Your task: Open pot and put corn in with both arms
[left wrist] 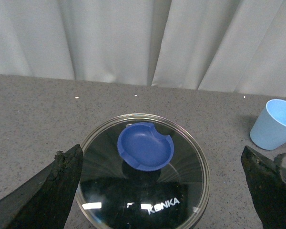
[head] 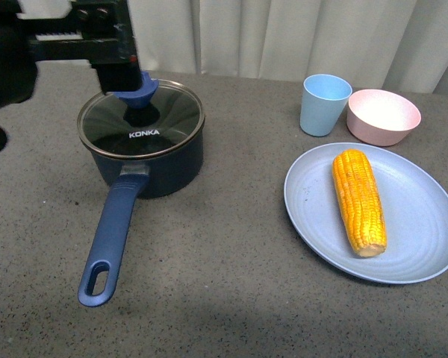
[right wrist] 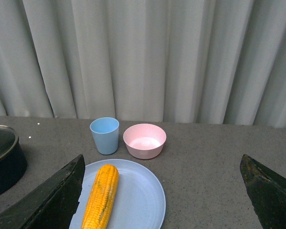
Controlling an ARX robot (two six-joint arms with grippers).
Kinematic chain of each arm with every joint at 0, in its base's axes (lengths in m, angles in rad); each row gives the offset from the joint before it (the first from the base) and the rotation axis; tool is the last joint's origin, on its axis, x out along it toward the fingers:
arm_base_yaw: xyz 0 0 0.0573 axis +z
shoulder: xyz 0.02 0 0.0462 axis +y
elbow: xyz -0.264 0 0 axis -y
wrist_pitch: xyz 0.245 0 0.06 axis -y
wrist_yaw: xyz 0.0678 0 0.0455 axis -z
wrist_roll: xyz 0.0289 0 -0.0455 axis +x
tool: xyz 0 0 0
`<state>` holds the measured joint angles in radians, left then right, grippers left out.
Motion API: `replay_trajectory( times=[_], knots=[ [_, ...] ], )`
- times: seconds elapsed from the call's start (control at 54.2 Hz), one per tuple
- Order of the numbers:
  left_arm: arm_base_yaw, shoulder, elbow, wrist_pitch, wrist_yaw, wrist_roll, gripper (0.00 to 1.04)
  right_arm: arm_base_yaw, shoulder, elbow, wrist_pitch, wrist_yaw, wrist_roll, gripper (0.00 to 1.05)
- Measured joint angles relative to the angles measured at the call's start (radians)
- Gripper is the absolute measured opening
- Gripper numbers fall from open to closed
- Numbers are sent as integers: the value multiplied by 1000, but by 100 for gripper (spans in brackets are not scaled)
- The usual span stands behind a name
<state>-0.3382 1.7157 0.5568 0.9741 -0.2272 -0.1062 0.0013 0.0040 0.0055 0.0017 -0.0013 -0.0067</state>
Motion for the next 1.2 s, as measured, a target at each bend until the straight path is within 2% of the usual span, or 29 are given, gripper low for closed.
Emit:
replay_trajectory(
  times=[0.148, 0.461, 1.106, 1.143, 1.198],
  knots=[
    [-4, 191, 140, 5, 19, 27, 98, 0, 0, 0, 0, 0, 0, 95],
    [39, 389, 352, -40, 42, 88, 98, 0, 0, 0, 0, 0, 0, 95],
    [69, 456, 435, -131, 40, 92, 98, 0, 0, 0, 0, 0, 0, 95],
    [69, 456, 435, -131, 41, 93, 95, 0, 0, 0, 0, 0, 0, 95],
    [70, 456, 434, -129, 47, 102, 83, 0, 0, 0, 0, 0, 0, 95]
  ],
)
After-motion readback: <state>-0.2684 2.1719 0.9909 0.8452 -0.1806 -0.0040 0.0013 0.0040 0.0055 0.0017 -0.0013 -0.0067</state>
